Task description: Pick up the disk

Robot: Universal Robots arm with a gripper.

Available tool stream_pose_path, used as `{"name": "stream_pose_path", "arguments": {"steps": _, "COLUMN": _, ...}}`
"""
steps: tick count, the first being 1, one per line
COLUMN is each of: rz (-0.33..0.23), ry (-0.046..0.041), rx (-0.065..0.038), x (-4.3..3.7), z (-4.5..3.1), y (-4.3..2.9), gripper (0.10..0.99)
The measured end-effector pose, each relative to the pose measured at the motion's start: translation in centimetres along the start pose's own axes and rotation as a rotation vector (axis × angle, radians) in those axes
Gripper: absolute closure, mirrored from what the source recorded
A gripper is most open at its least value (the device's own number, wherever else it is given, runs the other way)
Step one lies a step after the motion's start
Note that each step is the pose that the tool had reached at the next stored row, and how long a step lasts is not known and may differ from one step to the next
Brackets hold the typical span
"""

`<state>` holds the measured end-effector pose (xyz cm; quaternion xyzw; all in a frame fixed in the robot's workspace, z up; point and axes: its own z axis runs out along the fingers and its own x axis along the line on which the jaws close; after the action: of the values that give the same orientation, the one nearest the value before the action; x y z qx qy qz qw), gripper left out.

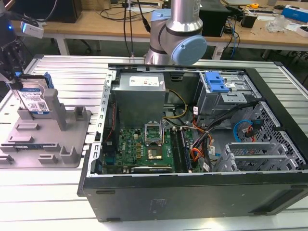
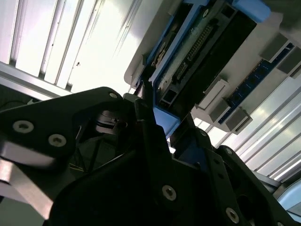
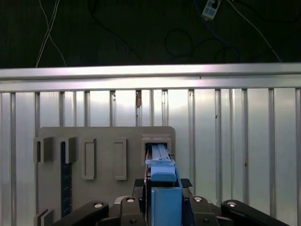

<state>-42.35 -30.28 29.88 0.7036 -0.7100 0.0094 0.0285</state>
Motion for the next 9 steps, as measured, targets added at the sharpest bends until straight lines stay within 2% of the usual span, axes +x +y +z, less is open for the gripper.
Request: {"name": "stream_pose_path", "arguments": {"steps": 9, "rz": 0.000, "ry": -0.0001, "rx": 0.000, "x": 0.21, "z": 0.03, "y": 0.00, "gripper": 0.710}}
